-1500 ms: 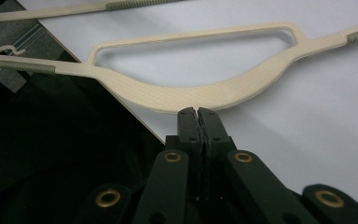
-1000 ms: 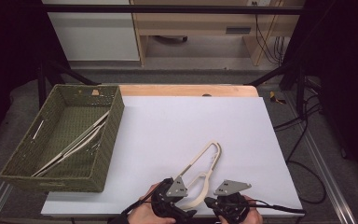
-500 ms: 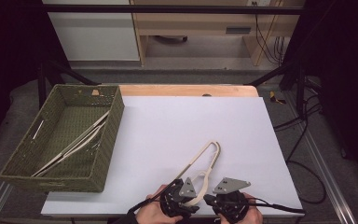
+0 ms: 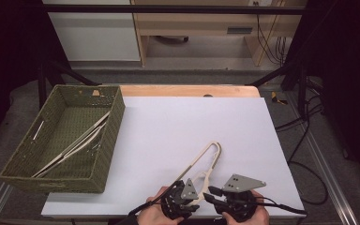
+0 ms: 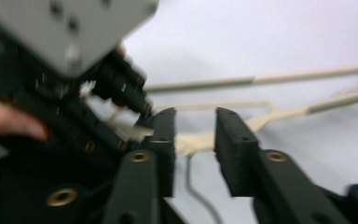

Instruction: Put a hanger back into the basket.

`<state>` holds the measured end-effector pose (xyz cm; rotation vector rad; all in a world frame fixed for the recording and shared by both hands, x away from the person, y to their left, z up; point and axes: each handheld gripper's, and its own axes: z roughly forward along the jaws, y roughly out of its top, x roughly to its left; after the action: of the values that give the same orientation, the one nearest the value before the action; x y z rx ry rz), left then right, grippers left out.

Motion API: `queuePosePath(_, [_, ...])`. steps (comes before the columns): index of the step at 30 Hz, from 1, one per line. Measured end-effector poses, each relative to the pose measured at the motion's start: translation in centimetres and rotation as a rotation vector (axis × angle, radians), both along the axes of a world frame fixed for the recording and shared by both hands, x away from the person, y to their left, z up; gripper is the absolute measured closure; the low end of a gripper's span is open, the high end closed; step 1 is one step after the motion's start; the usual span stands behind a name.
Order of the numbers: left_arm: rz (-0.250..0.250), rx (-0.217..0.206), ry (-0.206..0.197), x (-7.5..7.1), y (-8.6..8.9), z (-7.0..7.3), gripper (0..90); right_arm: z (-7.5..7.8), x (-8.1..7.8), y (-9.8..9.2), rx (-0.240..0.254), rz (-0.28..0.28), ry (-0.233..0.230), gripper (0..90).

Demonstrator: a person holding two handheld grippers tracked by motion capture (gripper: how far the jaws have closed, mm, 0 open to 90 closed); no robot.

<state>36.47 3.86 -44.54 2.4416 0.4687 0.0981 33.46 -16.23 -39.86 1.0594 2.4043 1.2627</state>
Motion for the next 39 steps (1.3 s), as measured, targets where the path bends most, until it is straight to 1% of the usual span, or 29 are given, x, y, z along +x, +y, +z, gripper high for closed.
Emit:
queuePosePath(1, [-0.002,0.0,-0.001,0.0,0.1,0.1,73.5,0.3,0.2,-0.3,0.016,-0.012,-0.034,58.4])
queuePosePath(2, [0.006,-0.007,-0.005,-0.1,0.1,0.1,73.6,0.6,0.4,-0.6,0.031,-0.021,-0.067,54.4])
queuePosePath(3, [0.001,-0.001,-0.006,0.0,0.3,0.2,73.6,0.8,0.6,-0.8,0.037,-0.034,-0.09,51.3])
queuePosePath(5, [0.006,-0.006,-0.005,-0.1,0.5,0.5,73.8,1.2,1.3,-1.2,0.067,-0.05,-0.122,44.4])
queuePosePath(7, [0.015,-0.018,-0.004,-0.1,0.8,0.8,74.0,1.5,2.0,-1.5,0.084,-0.073,-0.155,35.7])
queuePosePath(9, [0.024,-0.026,-0.004,0.0,1.2,1.1,74.2,1.7,2.6,-1.8,0.087,-0.103,-0.183,32.5])
queuePosePath(10, [0.027,-0.031,-0.003,0.0,1.4,1.3,74.4,1.8,2.9,-2.1,0.089,-0.114,-0.202,29.5])
queuePosePath(11, [0.032,-0.033,-0.008,0.0,1.5,1.5,74.5,1.9,3.2,-2.4,0.102,-0.131,-0.219,27.6])
queuePosePath(13, [0.045,-0.042,-0.013,0.1,1.9,1.9,74.9,2.0,3.7,-3.1,0.133,-0.172,-0.235,24.5])
queuePosePath(14, [0.046,-0.044,-0.017,0.1,2.2,2.1,75.1,2.0,3.8,-3.5,0.144,-0.194,-0.237,23.4])
queuePosePath(16, [0.058,-0.051,-0.023,0.2,2.6,2.6,75.6,1.8,4.0,-4.4,0.15,-0.226,-0.238,21.3])
queuePosePath(18, [0.079,-0.065,-0.032,0.4,3.2,3.1,76.3,1.5,4.2,-5.2,0.164,-0.252,-0.226,19.9])
queuePosePath(19, [0.079,-0.065,-0.032,0.4,3.2,3.1,76.7,1.5,4.2,-5.2,0.164,-0.252,-0.226,19.9])
queuePosePath(20, [0.084,-0.061,-0.038,0.5,3.5,3.3,77.1,1.1,4.3,-6.0,0.172,-0.266,-0.222,17.9])
queuePosePath(21, [0.112,-0.084,-0.047,0.6,3.9,3.6,77.4,0.9,4.4,-6.2,0.175,-0.267,-0.215,17.1])
queuePosePath(22, [0.129,-0.092,-0.051,0.7,4.2,3.8,77.9,0.8,4.5,-6.4,0.179,-0.271,-0.205,16.3])
queuePosePath(23, [0.142,-0.096,-0.057,0.8,4.4,4.0,78.3,0.6,4.6,-6.6,0.177,-0.274,-0.198,15.8])
queuePosePath(24, [0.142,-0.096,-0.057,0.8,4.4,4.0,78.8,0.4,4.7,-6.7,0.17,-0.273,-0.196,14.8])
queuePosePath(25, [0.164,-0.096,-0.074,1.0,4.9,4.3,79.3,0.1,4.8,-6.8,0.17,-0.277,-0.183,13.9])
queuePosePath(28, [0.198,-0.096,-0.092,1.3,5.6,4.7,80.7,-0.4,5.1,-7.1,0.161,-0.278,-0.163,13.1])
queuePosePath(29, [0.216,-0.104,-0.095,1.4,5.7,4.7,81.1,-0.6,5.1,-7.1,0.159,-0.281,-0.162,12.8])
queuePosePath(31, [0.235,-0.106,-0.105,1.6,6.1,4.8,81.9,-0.8,5.2,-7.3,0.159,-0.283,-0.156,12.4])
queuePosePath(33, [0.258,-0.108,-0.105,1.9,6.6,5.0,82.6,-0.9,5.2,-7.5,0.156,-0.283,-0.155,12.4])
queuePosePath(36, [0.29,-0.111,-0.112,2.5,7.3,5.1,83.7,-0.9,5.2,-7.7,0.165,-0.287,-0.152,12.3])
queuePosePath(39, [0.323,-0.124,-0.106,3.0,7.9,5.1,84.4,-1.0,5.2,-7.8,0.166,-0.285,-0.149,12.0])
